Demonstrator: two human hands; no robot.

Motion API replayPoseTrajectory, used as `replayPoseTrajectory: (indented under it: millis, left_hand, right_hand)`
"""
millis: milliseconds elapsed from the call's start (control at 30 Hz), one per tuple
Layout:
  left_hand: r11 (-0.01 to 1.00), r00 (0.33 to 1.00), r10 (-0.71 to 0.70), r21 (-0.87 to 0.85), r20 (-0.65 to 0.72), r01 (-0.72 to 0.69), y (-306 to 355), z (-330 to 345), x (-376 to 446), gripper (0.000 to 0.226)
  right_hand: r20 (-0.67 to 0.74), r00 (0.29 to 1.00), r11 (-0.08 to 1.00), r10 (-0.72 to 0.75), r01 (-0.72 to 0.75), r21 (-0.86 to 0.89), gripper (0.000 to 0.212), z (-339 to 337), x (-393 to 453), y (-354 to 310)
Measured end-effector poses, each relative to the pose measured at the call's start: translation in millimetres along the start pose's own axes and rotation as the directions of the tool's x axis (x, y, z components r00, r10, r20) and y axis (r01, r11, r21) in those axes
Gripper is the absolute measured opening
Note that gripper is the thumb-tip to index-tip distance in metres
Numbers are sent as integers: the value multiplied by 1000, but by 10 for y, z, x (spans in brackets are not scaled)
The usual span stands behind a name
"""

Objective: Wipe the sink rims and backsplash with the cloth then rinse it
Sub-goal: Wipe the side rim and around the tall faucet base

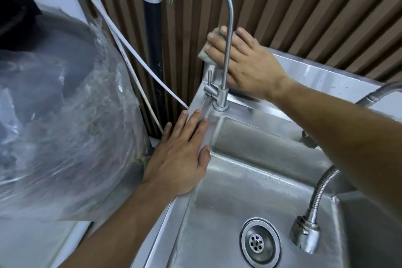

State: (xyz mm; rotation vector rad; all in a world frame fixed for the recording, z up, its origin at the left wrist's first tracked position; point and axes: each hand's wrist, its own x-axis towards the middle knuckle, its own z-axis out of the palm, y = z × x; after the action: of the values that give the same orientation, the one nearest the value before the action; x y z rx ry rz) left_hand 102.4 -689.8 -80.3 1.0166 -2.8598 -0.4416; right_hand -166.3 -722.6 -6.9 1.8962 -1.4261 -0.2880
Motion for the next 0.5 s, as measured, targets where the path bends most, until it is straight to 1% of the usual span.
replayPoseTrajectory:
  millis: [33, 100, 133, 167, 200, 267, 300, 333, 433, 500]
  left_hand:
    - [1000, 1000, 2, 7, -2, -2, 2, 1, 1, 78]
    - [1000, 1000, 3, -9, -7, -4, 8, -6, 1, 78]
    - [1000, 1000, 2, -24, -7, -2, 7, -13, 2, 78]
    - [1000, 1000, -1, -32, -9, 0, 5, -21, 6, 77]
    - [1000, 1000, 6, -25, -17, -6, 4, -33, 24, 75]
    - [999, 999, 39, 22, -32, -38, 9, -51, 76, 70]
    - [998, 998, 49, 46, -38, -48, 15, -58, 102, 66]
    - [997, 998, 52, 62, -41, -50, 22, -61, 120, 63]
    - [997, 998, 42, 60, -38, -40, 29, -31, 103, 62]
    - [997, 999, 29, 65, -29, -27, 23, -12, 87, 68]
  right_hand:
    - [-3, 1000, 1000, 9, -9, 13, 57, -7, 117, -47]
    - [-26, 1000, 1000, 3, -3, 15, 56, 93, 79, -148]
    - [7, 998, 998, -57, 57, -38, 56, 174, -73, -189]
    - [57, 988, 983, -146, 151, -105, 57, 249, -272, -201]
    - [128, 970, 966, -208, 224, -130, 56, 287, -488, -189]
    - [255, 923, 942, -289, 322, -100, 60, 300, -785, -75]
    - [276, 911, 936, -305, 340, -88, 62, 290, -824, -2]
    - [296, 902, 929, -314, 357, -103, 63, 293, -802, 52]
    - [353, 856, 839, -378, 478, -259, 58, 253, -463, 75]
    - [332, 861, 842, -385, 475, -256, 62, 195, -126, 17]
